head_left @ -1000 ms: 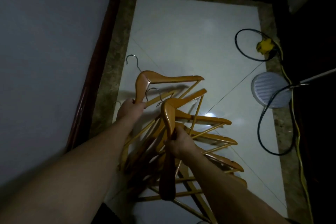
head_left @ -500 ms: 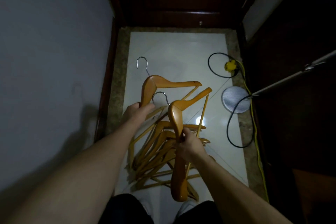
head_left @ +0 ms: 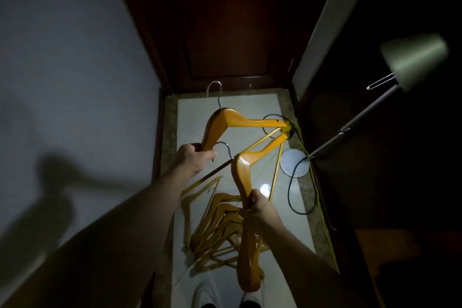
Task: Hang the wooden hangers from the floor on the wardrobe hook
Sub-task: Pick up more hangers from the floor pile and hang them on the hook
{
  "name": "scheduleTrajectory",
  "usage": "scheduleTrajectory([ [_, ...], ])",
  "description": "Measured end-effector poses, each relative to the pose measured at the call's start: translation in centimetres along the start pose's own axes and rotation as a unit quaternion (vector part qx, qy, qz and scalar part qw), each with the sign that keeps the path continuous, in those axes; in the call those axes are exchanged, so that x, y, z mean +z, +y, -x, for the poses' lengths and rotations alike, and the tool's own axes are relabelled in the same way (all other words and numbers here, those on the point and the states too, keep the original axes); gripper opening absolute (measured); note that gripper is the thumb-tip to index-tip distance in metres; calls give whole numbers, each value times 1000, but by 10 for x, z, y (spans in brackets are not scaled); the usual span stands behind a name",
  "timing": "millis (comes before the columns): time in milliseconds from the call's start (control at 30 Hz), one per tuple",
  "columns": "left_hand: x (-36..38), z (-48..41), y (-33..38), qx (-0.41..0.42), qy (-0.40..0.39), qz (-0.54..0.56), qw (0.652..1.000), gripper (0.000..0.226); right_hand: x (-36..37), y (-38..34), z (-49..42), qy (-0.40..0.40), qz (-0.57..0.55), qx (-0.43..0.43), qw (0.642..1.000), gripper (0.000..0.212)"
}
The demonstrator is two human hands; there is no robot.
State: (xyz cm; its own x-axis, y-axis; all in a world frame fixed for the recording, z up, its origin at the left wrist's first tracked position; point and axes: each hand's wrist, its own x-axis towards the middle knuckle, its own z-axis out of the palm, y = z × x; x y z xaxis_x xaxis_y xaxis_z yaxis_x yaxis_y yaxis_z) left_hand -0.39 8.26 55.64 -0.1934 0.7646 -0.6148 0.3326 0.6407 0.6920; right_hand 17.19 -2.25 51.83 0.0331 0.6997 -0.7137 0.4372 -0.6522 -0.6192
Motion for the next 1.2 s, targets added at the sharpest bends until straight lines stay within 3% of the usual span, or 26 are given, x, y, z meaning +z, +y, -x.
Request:
scheduleTrajectory([
  [133,-4,44,38,4,13,22,1000,78,-20,-19,42,30,18,-15,999,20],
  [267,-3,86,61,34,44,-24,998,24,-38,-24,80,72,59,-49,994,19],
  [467,12,132,88,89,57,-25,994,26,-57,-23,123,156,69,-72,983,34],
  [600,20,155,114,93,26,-15,995,26,-74,-23,145,219,91,-89,967,38],
  [867,34,208,154,136,28,-4,990,19,-120,-33,188,252,141,-110,951,42],
  [1033,40,234,178,181,10,-49,982,24,-155,-36,221,209,-6,-78,975,50],
  [1200,39,256,201,242,-22,-118,963,27,-174,-42,241,251,-133,-66,957,43],
])
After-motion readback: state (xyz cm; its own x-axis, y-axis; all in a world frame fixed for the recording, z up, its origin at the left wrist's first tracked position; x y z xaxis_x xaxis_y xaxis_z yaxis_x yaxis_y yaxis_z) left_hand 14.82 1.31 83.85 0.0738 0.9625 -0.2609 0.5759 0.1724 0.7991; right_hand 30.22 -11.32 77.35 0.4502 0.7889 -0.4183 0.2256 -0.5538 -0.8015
